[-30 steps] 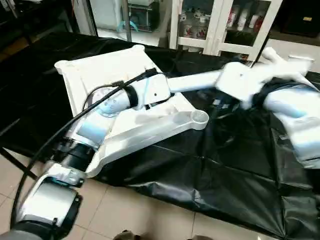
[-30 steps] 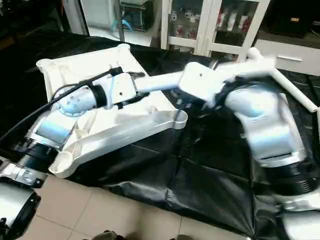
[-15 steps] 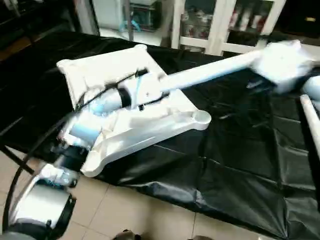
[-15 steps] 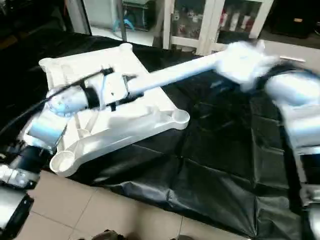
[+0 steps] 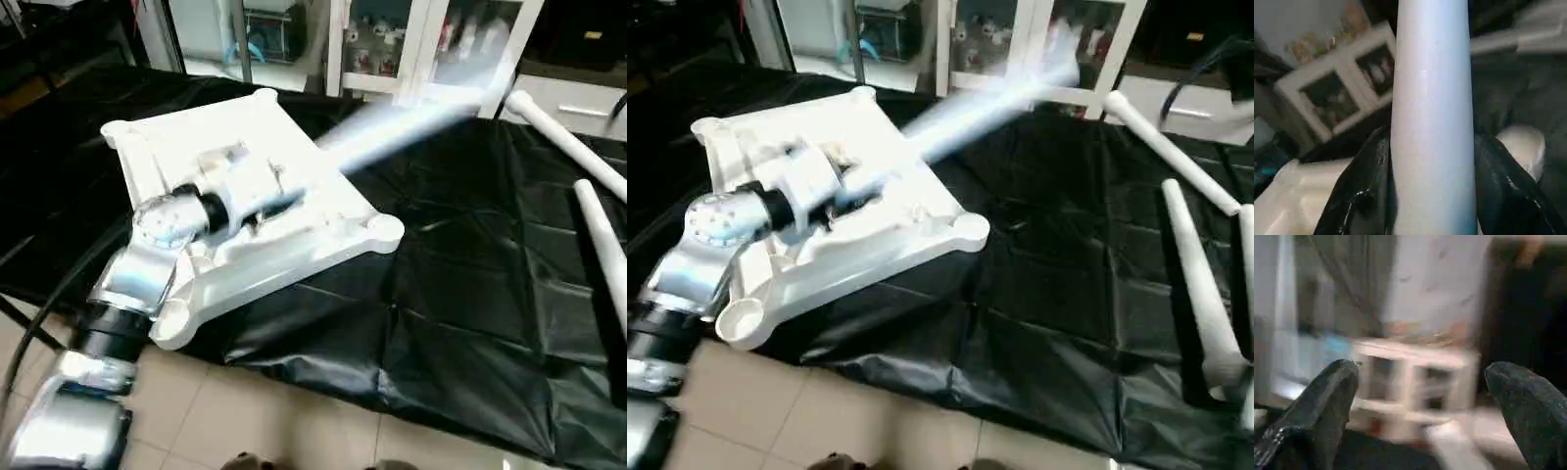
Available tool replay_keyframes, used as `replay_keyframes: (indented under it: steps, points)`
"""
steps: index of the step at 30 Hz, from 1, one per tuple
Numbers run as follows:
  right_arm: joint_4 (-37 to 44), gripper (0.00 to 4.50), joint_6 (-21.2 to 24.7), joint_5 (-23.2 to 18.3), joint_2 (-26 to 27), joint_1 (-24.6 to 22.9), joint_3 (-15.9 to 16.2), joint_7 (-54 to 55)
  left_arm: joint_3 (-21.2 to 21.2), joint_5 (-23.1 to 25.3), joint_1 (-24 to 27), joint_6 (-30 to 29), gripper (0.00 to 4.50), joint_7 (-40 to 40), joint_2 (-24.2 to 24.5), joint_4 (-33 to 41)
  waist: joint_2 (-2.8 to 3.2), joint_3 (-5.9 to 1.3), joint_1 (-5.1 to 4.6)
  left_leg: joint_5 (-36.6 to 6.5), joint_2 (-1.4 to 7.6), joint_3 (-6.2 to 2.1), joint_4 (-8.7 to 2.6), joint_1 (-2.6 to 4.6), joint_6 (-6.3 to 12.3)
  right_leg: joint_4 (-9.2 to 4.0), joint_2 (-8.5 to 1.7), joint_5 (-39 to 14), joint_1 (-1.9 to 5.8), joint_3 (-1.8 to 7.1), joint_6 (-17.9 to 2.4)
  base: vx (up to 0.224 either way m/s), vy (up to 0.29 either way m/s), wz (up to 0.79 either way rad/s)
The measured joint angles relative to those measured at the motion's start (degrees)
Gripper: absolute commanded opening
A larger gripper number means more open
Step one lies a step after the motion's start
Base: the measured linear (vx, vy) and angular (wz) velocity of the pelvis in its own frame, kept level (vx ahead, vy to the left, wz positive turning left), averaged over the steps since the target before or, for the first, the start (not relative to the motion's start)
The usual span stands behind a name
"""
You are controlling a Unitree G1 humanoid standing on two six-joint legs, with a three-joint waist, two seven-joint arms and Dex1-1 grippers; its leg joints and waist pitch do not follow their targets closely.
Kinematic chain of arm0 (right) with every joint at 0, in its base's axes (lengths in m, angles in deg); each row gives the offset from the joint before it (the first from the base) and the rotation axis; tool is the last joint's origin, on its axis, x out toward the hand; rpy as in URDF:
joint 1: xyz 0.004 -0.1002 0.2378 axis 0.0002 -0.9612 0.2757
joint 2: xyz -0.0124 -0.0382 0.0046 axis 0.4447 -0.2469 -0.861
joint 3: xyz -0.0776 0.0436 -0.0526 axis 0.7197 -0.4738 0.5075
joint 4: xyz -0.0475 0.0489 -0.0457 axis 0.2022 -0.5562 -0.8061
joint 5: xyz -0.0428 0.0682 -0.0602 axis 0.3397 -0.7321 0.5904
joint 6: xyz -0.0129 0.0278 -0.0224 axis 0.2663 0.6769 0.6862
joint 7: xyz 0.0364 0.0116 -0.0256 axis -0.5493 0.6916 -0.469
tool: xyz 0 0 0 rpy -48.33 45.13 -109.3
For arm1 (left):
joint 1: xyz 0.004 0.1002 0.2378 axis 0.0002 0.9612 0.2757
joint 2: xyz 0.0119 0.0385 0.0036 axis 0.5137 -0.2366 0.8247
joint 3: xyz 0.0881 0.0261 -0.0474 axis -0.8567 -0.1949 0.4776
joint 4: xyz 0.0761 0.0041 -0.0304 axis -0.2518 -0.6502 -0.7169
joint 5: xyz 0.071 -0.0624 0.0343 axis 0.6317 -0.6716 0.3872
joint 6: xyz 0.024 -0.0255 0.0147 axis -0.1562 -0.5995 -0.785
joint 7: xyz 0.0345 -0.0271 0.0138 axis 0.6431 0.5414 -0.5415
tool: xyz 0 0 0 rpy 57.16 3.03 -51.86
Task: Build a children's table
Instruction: Pick table leg
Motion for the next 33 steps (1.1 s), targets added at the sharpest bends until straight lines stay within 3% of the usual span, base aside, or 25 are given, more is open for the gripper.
replay_keyframes:
  steps: [1,3,6,8,10,14,16,18,24,33]
  points:
    - [0.54,4.5,1.52,-1.23,1.25,-0.91,0.48,0.0,0.01,-0.66,-0.25,-0.42,1.95,-0.19,-0.57,0.47,0.03,0.02,0.08,0.02,0.0,0.01,0.01,-0.02,0.02,0.0,0.0,0.02,-0.03,0.0,-0.03,0.0,0.0,0.0]
    - [6.77,4.5,7.58,-9.05,8.01,-5.94,2.74,0.51,1.2,-3.32,-0.83,-3.02,1.95,-1.3,-2.68,2.13,0.15,0.04,0.35,0.1,0.03,0.06,-0.04,-0.04,0.03,0.01,-0.02,0.03,-0.06,-0.03,-0.05,0.0,0.0,0.0]
    - [13.75,4.5,14.05,-19.92,14.41,-9.68,9.16,0.9,1.33,-5.72,-1.12,-5.42,1.95,-1.64,-5.84,3.49,0.23,0.09,0.77,0.12,0.06,0.07,-0.06,-0.14,0.03,-0.01,-0.02,0.03,-0.15,-0.05,-0.05,0.0,0.0,0.0]
    - [16.93,4.5,15.92,-24.23,15.29,-10.51,12.37,0.57,1.17,-7.3,-1.17,-6.35,1.95,-1.99,-7.69,3.78,0.23,0.1,1.22,0.11,0.06,0.08,-0.07,-0.21,0.03,-0.1,-0.03,0.03,-0.15,-0.06,-0.05,0.0,0.0,0.0]
    - [19.9,4.5,18.18,-26.77,15.97,-10.53,13.13,0.31,2.13,-9.5,-1.22,-7.85,1.95,-3.3,-9.36,3.87,0.22,0.1,1.76,0.11,0.06,0.08,-0.08,-0.25,0.02,-0.27,-0.03,0.04,-0.1,-0.07,-0.06,0.0,0.0,0.0]
    - [25.7,4.5,23.1,-29.13,17.34,-12.71,14.51,-2.47,7.54,-15.36,-3.63,-11.14,1.95,-8.72,-14.13,4.01,0.06,0.13,2.64,0.1,0.05,0.12,-0.09,-0.37,0.04,-0.44,-0.06,0.09,-0.1,-0.07,-0.12,0.0,0.0,0.0]
    - [30.84,4.5,27.06,-30.21,15.52,-16.29,17.16,-5.49,11.73,-21.51,-6.5,-13.89,1.95,-12.42,-18.22,4.25,0.06,0.13,3.2,0.09,0.05,0.13,-0.1,-0.49,0.05,-0.53,-0.09,0.09,-0.09,-0.11,-0.11,0.0,0.0,0.0]
    - [33.41,4.5,29.31,-31.93,14.43,-18.4,20.12,-6.91,14.58,-25.41,-8.78,-15.37,1.95,-14.52,-19.28,4.89,0.06,0.12,3.24,0.09,0.05,0.13,-0.1,-0.48,0.07,-0.61,-0.1,0.11,-0.07,-0.1,-0.11,0.0,0.0,0.0]
    - [36.55,4.5,31.07,-33.03,11.67,-19.25,23.4,-7.55,17.52,-33.33,-9.34,-19.54,1.94,-15.58,-22.15,6.19,0.07,0.13,3.0,0.1,0.06,0.13,-0.1,-0.47,0.03,-0.66,-0.09,0.16,-0.04,-0.11,-0.03,0.0,0.0,0.0]
    - [36.79,4.5,31.71,-31.8,12.18,-18.23,25.49,-6.97,16.5,-36.44,-9.28,-23.99,1.94,-16.2,-23.03,10.25,0.07,0.13,2.77,0.09,0.06,0.13,-0.14,-0.5,0.03,-0.76,-0.09,0.17,-0.03,-0.11,-0.01,0.0,0.0,0.0]
